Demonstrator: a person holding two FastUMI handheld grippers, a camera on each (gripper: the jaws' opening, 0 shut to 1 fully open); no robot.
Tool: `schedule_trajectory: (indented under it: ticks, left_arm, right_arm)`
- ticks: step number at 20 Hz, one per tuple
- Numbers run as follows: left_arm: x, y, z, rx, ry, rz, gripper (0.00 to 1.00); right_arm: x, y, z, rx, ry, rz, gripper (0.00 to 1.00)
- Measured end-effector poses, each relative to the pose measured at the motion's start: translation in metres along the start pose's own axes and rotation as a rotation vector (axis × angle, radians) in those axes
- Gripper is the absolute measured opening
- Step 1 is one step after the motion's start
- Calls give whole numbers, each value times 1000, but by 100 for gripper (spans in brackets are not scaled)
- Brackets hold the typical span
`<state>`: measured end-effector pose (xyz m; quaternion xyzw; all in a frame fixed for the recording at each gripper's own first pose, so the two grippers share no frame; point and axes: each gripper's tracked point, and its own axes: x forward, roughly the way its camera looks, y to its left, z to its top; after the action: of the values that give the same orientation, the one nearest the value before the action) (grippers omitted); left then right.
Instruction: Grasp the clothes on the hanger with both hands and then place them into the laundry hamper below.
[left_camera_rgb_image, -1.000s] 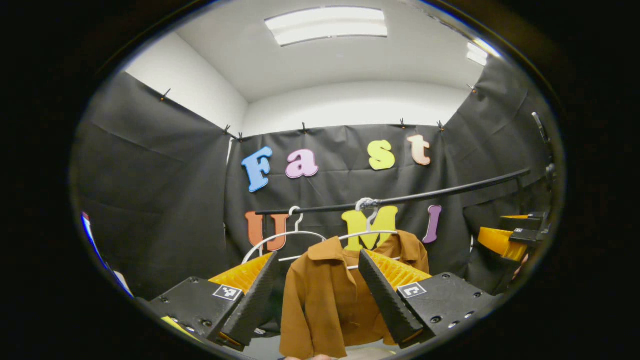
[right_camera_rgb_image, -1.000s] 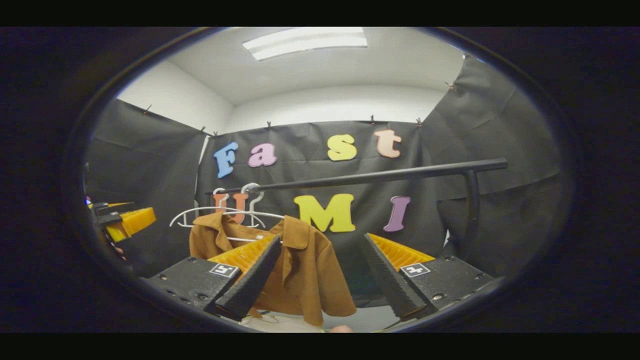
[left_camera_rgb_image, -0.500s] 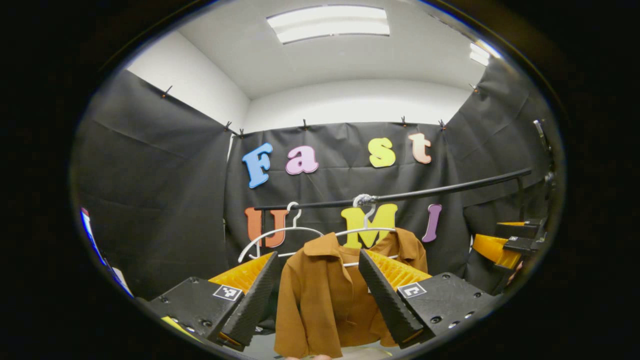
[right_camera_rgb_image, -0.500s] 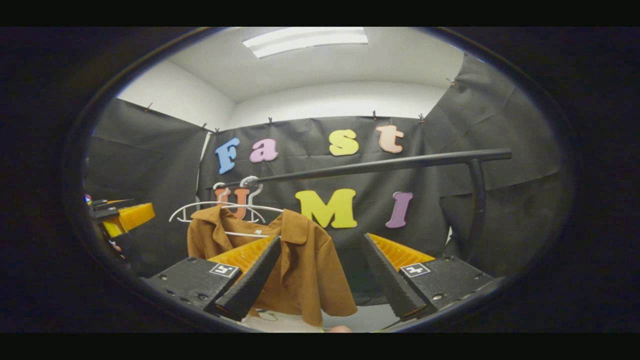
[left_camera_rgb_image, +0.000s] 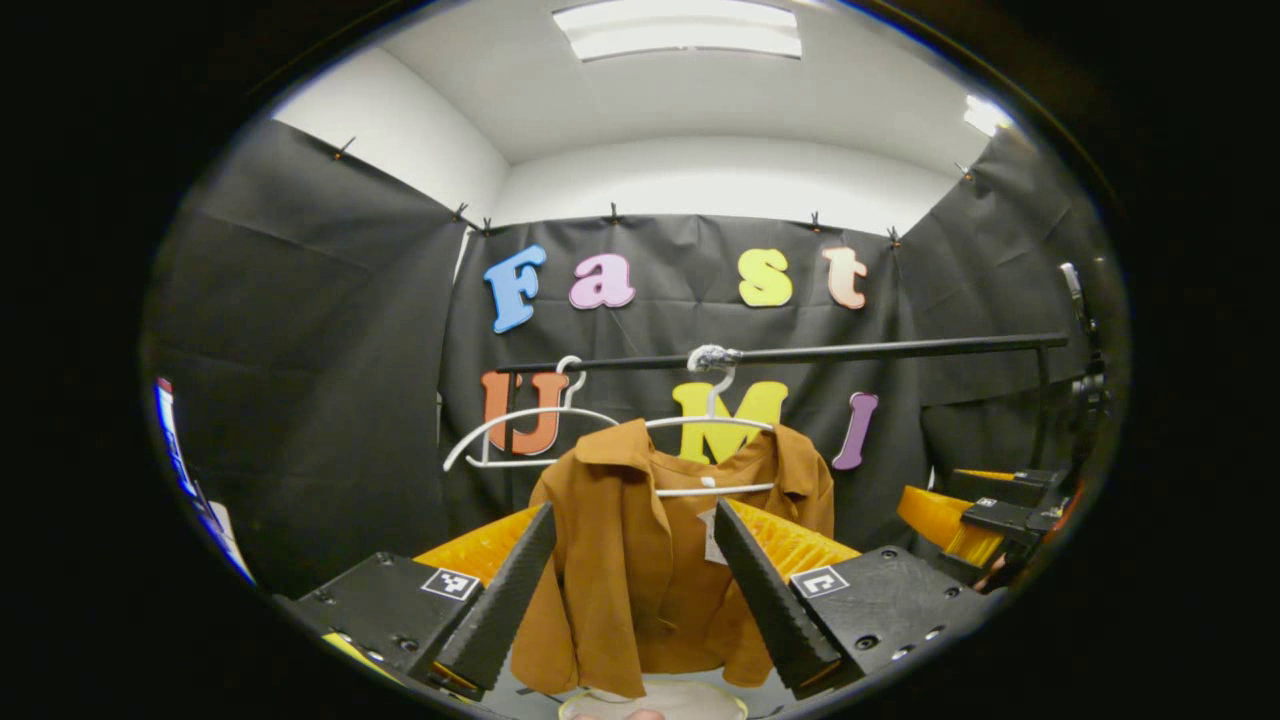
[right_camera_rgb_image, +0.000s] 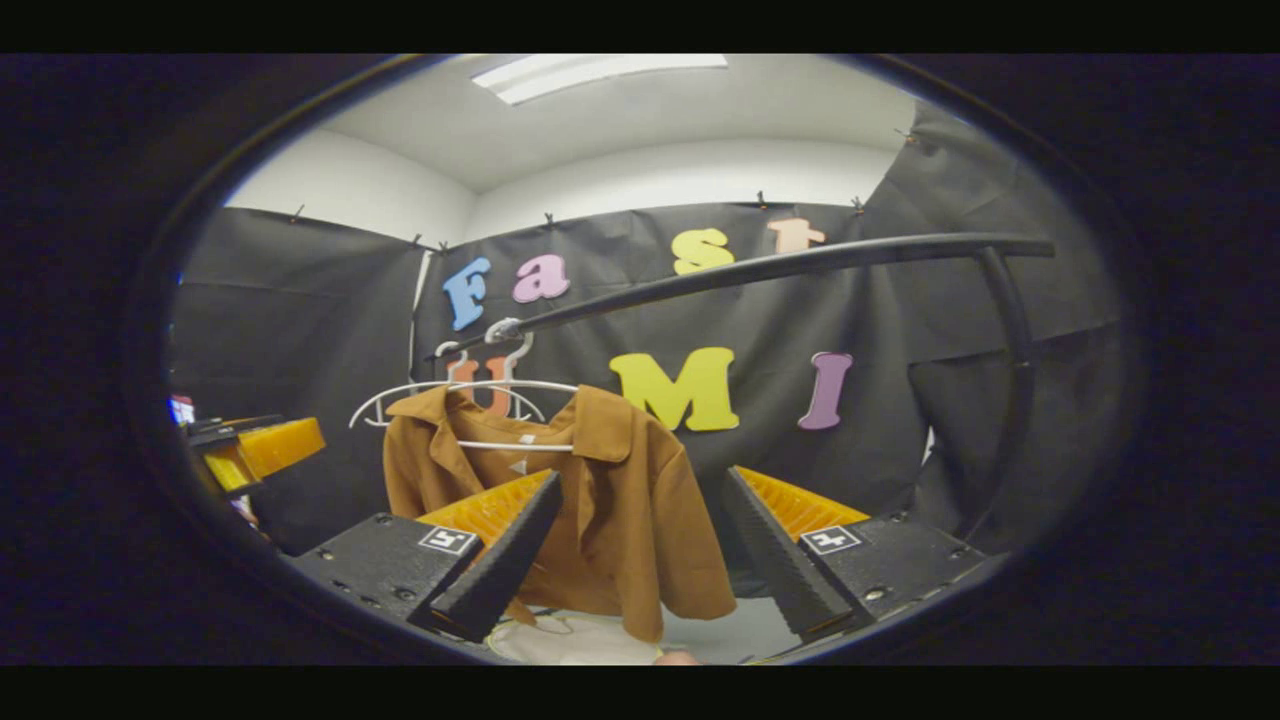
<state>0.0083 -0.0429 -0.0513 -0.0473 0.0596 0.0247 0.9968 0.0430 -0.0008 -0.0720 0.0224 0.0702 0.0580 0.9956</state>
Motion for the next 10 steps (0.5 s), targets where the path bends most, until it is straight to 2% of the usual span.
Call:
schedule_trajectory:
  ticks: [8, 10]
  left_arm:
    - [3, -12, -39, -39, 112, 44, 100]
    - [9, -17, -43, -41, 117, 56, 97]
  right_arm:
    - [29, 18, -37, -33, 107, 136, 100]
    - [39, 20, -44, -14, 140, 166, 100]
